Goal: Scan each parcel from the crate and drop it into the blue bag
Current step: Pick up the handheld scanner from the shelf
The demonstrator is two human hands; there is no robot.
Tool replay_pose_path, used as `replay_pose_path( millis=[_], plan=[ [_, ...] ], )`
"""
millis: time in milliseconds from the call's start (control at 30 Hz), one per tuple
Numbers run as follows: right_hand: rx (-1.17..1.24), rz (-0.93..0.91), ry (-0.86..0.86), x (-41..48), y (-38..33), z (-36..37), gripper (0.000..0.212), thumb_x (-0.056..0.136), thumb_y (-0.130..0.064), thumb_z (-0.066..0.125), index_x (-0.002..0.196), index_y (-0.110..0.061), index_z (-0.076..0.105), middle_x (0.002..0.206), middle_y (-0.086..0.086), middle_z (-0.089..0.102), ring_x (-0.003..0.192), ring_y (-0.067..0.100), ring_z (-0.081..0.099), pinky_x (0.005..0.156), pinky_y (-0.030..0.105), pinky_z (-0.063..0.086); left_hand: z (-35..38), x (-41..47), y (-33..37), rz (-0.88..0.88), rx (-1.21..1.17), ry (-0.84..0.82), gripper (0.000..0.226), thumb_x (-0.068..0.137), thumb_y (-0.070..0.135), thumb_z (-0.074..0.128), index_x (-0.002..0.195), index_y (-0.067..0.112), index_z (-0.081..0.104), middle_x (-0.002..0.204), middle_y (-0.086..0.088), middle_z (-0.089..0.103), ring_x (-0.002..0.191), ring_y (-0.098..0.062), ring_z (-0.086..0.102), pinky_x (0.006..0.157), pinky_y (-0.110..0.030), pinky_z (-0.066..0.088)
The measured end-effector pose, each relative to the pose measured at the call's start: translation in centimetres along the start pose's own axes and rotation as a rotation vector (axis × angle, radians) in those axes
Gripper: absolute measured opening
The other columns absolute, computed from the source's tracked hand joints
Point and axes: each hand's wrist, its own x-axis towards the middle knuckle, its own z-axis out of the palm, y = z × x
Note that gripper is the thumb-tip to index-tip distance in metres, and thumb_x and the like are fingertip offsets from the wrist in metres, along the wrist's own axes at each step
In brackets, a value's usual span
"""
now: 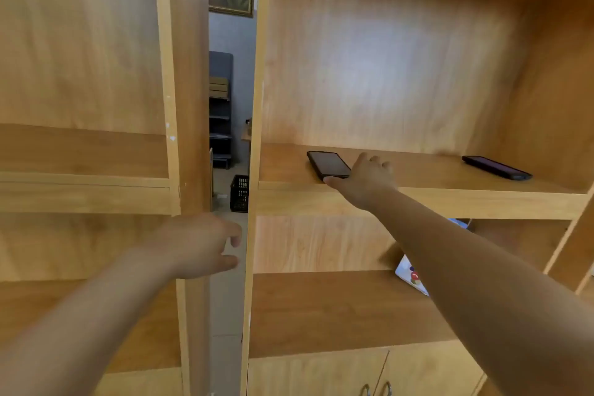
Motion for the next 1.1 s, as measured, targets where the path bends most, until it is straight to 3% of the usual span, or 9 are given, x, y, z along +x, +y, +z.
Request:
replay_pose_path(
  millis=[167, 300, 400, 467, 600, 700, 867, 967, 1100],
  plan=[
    [0.091, 0.151, -0.095, 4.2, -2.1, 2.5, 0.105, 0.068, -0.077, 0.053, 0.138, -0.004, 0.028, 0.137, 0.012, 0.041, 0.127, 0.033, 0.031, 0.098, 0.044, 0.033, -0.1, 3.6, -1.4, 0.047, 0.092, 0.04, 0.031, 0.088, 0.057, 0.052, 0.112, 0.038, 0.053, 0.098, 0.015, 0.058, 0.083, -0.004, 0.051, 0.065, -0.024, 0.045],
    [0.074, 0.177, -0.15, 5.9, -2.8, 4.0, 0.091, 0.071, -0.064, 0.055, 0.137, -0.007, 0.029, 0.133, 0.013, 0.046, 0.127, 0.033, 0.033, 0.094, 0.048, 0.029, -0.1, 5.5, -1.9, 0.085, 0.115, 0.056, 0.034, 0.087, 0.06, 0.051, 0.112, 0.038, 0.053, 0.096, 0.017, 0.056, 0.08, -0.003, 0.049, 0.067, -0.025, 0.049],
    [0.202, 0.149, -0.218, 6.7, -1.8, 3.2, 0.072, 0.063, -0.052, 0.064, 0.116, -0.009, 0.041, 0.104, 0.009, 0.055, 0.103, 0.028, 0.047, 0.07, 0.036, 0.04, 0.2, 6.4, -1.7, 0.111, 0.113, 0.062, 0.035, 0.086, 0.062, 0.05, 0.113, 0.04, 0.053, 0.097, 0.018, 0.056, 0.085, -0.003, 0.051, 0.067, -0.024, 0.048],
    [0.311, 0.096, -0.292, 6.8, -0.8, 1.9, 0.058, 0.056, -0.044, 0.074, 0.094, -0.009, 0.048, 0.082, 0.005, 0.053, 0.075, 0.021, 0.051, 0.054, 0.028, 0.035, 0.4, 6.8, -1.6, 0.12, 0.11, 0.057, 0.036, 0.086, 0.064, 0.049, 0.113, 0.04, 0.053, 0.097, 0.019, 0.056, 0.088, -0.003, 0.052, 0.07, -0.025, 0.05],
    [0.24, 0.043, -0.256, 5.7, 0.6, 0.0, 0.041, 0.048, -0.034, 0.078, 0.065, -0.009, 0.05, 0.058, 0.001, 0.043, 0.051, 0.017, 0.041, 0.044, 0.023, 0.026, 0.6, 6.9, -0.9, 0.127, 0.071, 0.062, 0.035, 0.085, 0.065, 0.05, 0.11, 0.041, 0.054, 0.094, 0.02, 0.056, 0.085, 0.0, 0.051, 0.065, -0.02, 0.045],
    [0.139, 0.026, -0.095, 4.4, 2.1, -0.4, 0.058, 0.045, -0.038, 0.076, 0.087, -0.006, 0.052, 0.083, 0.006, 0.051, 0.067, 0.021, 0.051, 0.046, 0.023, 0.031, 0.8, 6.3, 0.0, 0.099, 0.004, 0.075, 0.034, 0.083, 0.066, 0.052, 0.106, 0.042, 0.056, 0.09, 0.021, 0.056, 0.082, 0.002, 0.052, 0.059, -0.016, 0.039],
    [0.284, -0.1, 0.122, 0.9, 4.4, -0.2, 0.085, 0.048, -0.037, 0.081, 0.117, -0.013, 0.039, 0.107, 0.002, 0.037, 0.089, 0.022, 0.048, 0.063, 0.031, 0.046, 0.6, 4.2, 2.4, 0.001, -0.163, 0.109, 0.029, 0.078, 0.069, 0.056, 0.094, 0.045, 0.057, 0.083, 0.023, 0.058, 0.076, 0.006, 0.053, 0.059, -0.016, 0.04],
    [0.395, -0.272, 0.129, -1.5, 5.7, -0.4, 0.093, 0.047, -0.035, 0.082, 0.126, -0.02, 0.034, 0.113, -0.002, 0.036, 0.096, 0.017, 0.045, 0.072, 0.035, 0.05, 0.5, 2.5, 4.7, -0.069, -0.326, 0.161, 0.03, 0.075, 0.071, 0.057, 0.094, 0.048, 0.054, 0.081, 0.025, 0.06, 0.075, 0.006, 0.057, 0.062, -0.018, 0.044],
    [0.5, -0.484, 0.003, -5.1, 6.9, -1.1, 0.094, 0.045, -0.032, 0.08, 0.126, -0.026, 0.032, 0.111, -0.007, 0.034, 0.098, 0.013, 0.045, 0.073, 0.029, 0.046, 0.3, -0.4, 8.0, -0.184, -0.779, 0.306, 0.053, 0.065, 0.073, 0.058, 0.112, 0.051, 0.047, 0.088, 0.021, 0.065, 0.077, 0.0, 0.063, 0.07, -0.024, 0.048]
  ],
)
